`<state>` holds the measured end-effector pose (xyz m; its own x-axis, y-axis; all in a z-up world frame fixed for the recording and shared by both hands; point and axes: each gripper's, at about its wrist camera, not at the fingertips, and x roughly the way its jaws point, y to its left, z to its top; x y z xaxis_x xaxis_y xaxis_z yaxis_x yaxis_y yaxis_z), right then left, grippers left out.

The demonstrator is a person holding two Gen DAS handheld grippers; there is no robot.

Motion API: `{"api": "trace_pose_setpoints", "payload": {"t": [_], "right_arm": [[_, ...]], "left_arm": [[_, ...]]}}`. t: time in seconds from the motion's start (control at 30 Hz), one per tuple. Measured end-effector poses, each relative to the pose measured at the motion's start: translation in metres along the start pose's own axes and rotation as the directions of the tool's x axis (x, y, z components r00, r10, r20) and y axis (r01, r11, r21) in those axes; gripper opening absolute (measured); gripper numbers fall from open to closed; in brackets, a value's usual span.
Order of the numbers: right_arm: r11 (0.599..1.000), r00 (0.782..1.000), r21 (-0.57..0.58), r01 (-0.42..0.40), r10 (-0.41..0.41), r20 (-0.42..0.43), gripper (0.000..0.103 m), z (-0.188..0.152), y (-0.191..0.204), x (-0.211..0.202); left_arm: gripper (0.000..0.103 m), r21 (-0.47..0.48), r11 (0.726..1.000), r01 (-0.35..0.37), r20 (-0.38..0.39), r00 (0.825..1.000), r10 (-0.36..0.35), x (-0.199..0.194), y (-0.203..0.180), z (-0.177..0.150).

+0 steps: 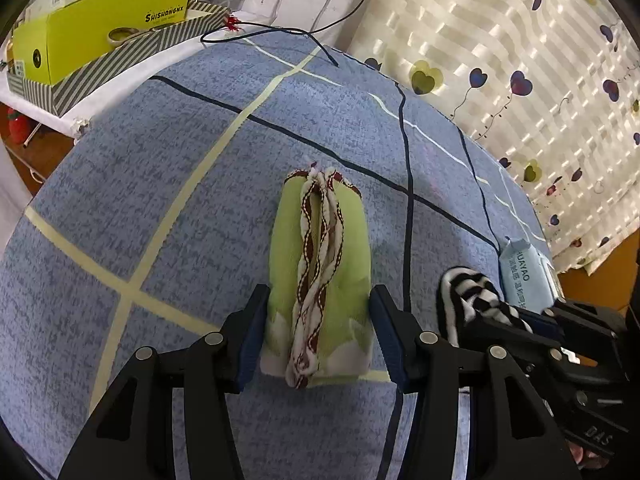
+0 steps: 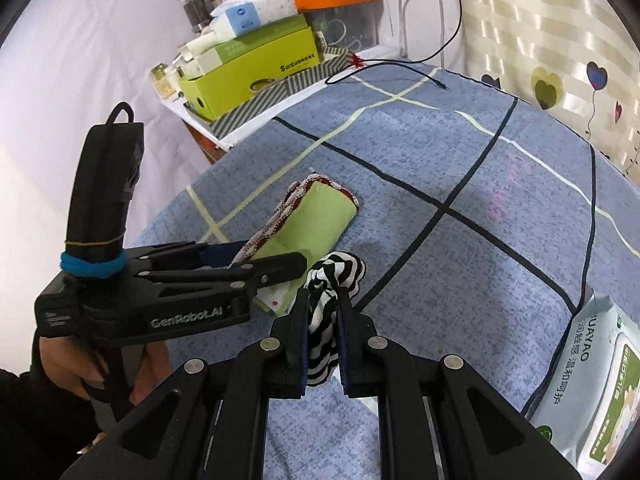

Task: Organize soft objects
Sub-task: 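Grasp the rolled green towel with the left tool at its string-tied end, then carry the green towel in the left tool and striped sock in the right tool to the box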

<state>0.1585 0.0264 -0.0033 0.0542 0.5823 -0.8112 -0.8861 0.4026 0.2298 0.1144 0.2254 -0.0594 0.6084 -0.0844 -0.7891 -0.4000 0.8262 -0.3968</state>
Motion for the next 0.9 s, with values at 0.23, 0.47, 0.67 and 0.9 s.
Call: {"api": "trace_pose_setpoints", "payload": {"t": [0.23, 0.47, 0.67, 0.9], "right_arm": [[1.000, 1.000, 0.022, 0.009, -0.010, 0.026, 0.011, -0.006, -0.003, -0.015], [0.999, 0.997, 0.046, 0.025, -0.028, 0.073, 0.011, -0.013, 0.000, -0.038], [0.997, 0.991, 0.061, 0.046, -0.053, 0.122, 0.011, -0.026, 0.009, -0.064], [0.993, 0.974, 0.099, 0.062, -0.082, 0.211, 0.011, -0.051, 0.020, -0.105]], "left_arm": [[0.032, 0.019, 1.000, -0.023, 0.010, 1.000, 0.023, -0.005, -0.009, -0.001], [0.022, 0.046, 0.999, 0.003, 0.025, 1.000, -0.004, -0.017, -0.017, -0.007], [0.022, 0.098, 0.995, 0.031, 0.088, 0.995, -0.040, -0.050, -0.038, -0.021], [0.022, 0.171, 0.982, 0.085, 0.140, 0.984, -0.110, -0.092, -0.069, -0.045]]}}
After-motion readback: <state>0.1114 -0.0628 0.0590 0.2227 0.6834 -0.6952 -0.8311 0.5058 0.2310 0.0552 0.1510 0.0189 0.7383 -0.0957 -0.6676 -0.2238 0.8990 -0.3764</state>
